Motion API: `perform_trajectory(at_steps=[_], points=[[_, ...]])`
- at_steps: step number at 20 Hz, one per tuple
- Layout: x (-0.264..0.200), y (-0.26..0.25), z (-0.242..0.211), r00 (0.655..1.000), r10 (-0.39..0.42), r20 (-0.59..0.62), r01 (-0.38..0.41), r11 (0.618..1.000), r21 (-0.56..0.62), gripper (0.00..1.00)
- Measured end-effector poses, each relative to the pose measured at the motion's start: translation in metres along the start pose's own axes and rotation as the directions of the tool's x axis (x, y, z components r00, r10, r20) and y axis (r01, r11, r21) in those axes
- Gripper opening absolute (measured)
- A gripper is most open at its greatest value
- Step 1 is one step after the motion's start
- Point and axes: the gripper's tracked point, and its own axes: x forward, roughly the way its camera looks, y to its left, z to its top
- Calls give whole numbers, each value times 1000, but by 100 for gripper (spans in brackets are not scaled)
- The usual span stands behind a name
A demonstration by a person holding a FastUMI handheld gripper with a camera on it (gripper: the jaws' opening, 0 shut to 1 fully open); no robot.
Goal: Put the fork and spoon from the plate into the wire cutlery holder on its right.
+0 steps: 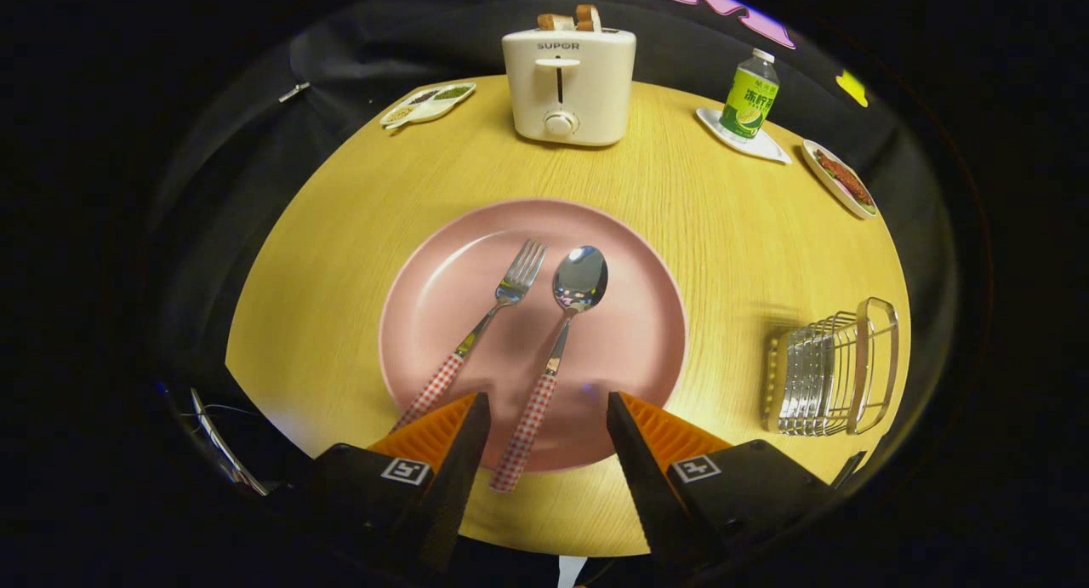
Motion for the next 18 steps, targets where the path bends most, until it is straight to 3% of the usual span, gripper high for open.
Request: perform_trajectory(at_steps=[7, 8, 9, 10, 13, 18], points=[[15, 5, -6, 998, -9, -60, 8, 1000, -7, 60], [14, 3, -4, 998, -14, -60, 13, 1000, -7, 46], [14, 2, -6, 997, -17, -70, 17, 1000, -6, 43], [12, 1, -5, 997, -20, -75, 20, 1000, -4, 29], [11, -3, -11, 995, 6, -104, -4, 1000, 24, 17], [-6, -18, -12, 991, 29, -127, -22, 998, 58, 13]])
